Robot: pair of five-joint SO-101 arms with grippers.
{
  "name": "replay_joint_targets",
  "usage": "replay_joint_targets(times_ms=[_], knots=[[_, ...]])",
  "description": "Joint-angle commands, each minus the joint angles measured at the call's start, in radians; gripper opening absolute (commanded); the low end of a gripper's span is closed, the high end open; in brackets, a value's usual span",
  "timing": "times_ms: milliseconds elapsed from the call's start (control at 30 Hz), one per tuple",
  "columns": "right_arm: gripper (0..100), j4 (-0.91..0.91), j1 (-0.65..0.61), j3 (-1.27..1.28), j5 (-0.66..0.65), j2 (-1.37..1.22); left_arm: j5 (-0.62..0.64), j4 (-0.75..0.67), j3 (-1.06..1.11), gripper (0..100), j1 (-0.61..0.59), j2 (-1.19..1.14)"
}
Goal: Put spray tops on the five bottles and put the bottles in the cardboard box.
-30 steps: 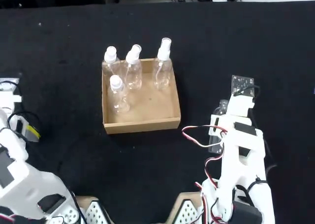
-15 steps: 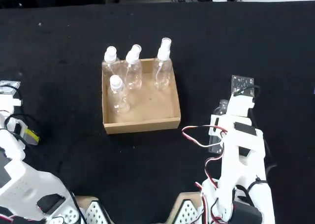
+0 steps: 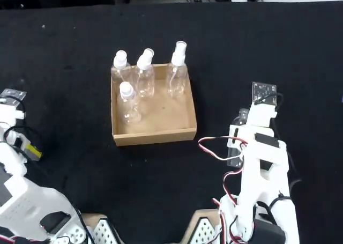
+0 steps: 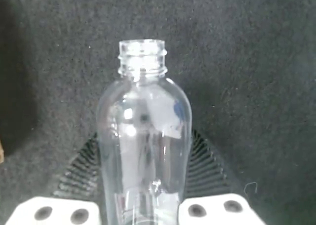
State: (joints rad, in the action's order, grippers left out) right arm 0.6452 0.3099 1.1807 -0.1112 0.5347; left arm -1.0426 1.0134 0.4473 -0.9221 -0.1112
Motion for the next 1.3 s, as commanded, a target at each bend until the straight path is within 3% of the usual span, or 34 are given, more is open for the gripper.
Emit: replay_joint_targets(times_ms=[0, 233, 533, 767, 967, 1133, 1267], knots=[[1.0, -0.023, -0.026, 0.002, -0.008, 0.059, -0.064, -0.002, -0.005, 24, -0.053, 0.043], [1.0, -0.021, -0.026, 0.004, -0.008, 0.059, -0.077, 0.0, 0.004, 23, -0.051, 0.037], [1.0, -0.021, -0.025, 0.004, -0.008, 0.059, -0.068, -0.006, 0.071, 6, 0.024, 0.037], [1.0, -0.026, -0.025, 0.012, -0.008, 0.059, -0.064, 0.002, 0.064, 5, 0.016, 0.049], [1.0, -0.026, -0.025, 0.01, -0.008, 0.061, 0.057, 0.086, -0.054, 3, -0.007, 0.12], [1.0, -0.026, -0.02, 0.01, -0.008, 0.061, 0.071, 0.167, -0.074, 3, 0.012, 0.199], [1.0, -0.025, -0.018, 0.016, -0.002, 0.108, 0.239, 0.161, -0.074, 3, 0.021, 0.292]])
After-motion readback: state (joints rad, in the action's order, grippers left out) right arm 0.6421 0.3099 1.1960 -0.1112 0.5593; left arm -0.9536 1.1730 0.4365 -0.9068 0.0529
